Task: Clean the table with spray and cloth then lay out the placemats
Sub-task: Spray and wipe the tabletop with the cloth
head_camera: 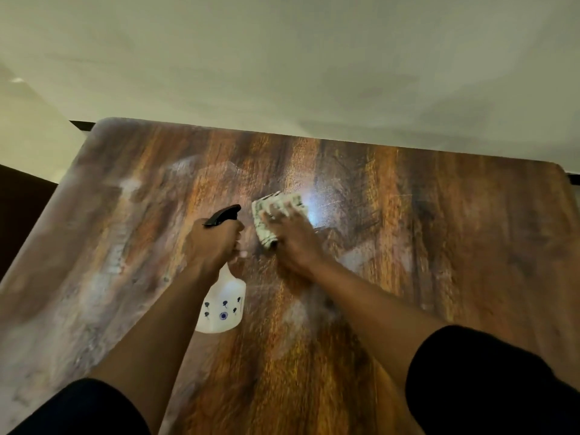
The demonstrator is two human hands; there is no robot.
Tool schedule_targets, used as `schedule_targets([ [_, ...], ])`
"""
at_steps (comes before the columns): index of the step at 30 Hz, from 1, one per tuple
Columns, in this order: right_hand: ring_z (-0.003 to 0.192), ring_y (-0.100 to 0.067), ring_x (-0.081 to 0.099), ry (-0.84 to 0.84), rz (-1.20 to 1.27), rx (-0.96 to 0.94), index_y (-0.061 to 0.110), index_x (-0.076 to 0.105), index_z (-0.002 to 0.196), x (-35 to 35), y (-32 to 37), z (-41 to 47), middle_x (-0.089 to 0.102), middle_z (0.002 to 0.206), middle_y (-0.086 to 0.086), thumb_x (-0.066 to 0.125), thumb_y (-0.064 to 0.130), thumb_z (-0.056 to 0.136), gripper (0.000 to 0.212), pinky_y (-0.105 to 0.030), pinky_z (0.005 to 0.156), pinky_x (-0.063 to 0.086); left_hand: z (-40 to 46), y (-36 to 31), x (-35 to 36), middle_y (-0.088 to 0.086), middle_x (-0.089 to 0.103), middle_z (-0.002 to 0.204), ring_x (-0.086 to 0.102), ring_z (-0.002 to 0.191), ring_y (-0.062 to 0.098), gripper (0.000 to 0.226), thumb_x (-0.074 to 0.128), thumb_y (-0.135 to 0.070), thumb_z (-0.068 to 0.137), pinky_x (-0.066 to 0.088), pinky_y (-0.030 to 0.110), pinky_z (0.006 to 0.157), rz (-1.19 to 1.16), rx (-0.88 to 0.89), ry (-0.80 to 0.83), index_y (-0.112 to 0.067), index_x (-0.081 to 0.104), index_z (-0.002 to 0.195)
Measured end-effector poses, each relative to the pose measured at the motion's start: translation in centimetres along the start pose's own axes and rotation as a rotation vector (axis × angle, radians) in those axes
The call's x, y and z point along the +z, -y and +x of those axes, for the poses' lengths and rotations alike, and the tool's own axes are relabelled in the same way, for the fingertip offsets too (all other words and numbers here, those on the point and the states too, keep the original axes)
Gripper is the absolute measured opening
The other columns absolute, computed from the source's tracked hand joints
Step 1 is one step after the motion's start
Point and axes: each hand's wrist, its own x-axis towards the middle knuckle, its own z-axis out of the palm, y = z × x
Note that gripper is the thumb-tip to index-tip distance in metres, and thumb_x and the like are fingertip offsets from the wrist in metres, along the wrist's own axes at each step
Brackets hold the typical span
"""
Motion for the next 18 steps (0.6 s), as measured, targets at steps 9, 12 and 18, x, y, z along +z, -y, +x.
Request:
schedule_targets([
  [9,0.158,-0.022,0.0,-0.052,-0.045,-0.031,0.037,0.015,0.161,-2.4,-2.2,-0.1,0.012,0.169,0.007,0.057,0.013,0.098,0.08,-0.04,0.122,-0.003,4.1,1.4,-1.6,0.005,0.073,0.063,0.078,0.062,0.034,0.04,0.07,-0.035,0.073,0.061,0.053,0.089,-0.046,0.002,-0.033,-0.056,0.079,0.106],
  [12,0.157,-0.024,0.004,-0.207,-0.053,0.242,0.037,0.015,0.161,-4.5,-4.9,1.0,0.015,0.169,0.005,0.052,0.014,0.101,0.074,-0.039,0.122,0.0,5.0,1.1,-2.6,0.008,0.074,0.071,0.08,0.068,0.038,0.057,0.069,-0.033,0.072,0.058,0.046,0.077,-0.062,-0.003,0.036,-0.043,0.078,0.127],
  [18,0.157,-0.031,0.001,-0.318,-0.078,0.564,0.026,0.016,0.163,-4.1,-3.9,4.9,0.012,0.171,-0.002,0.045,0.016,0.102,0.068,-0.041,0.127,0.007,7.6,0.7,-5.2,0.011,0.066,0.073,0.072,0.054,0.029,0.047,0.069,-0.03,0.079,0.05,0.031,0.058,-0.082,-0.014,0.038,-0.035,0.078,0.125],
])
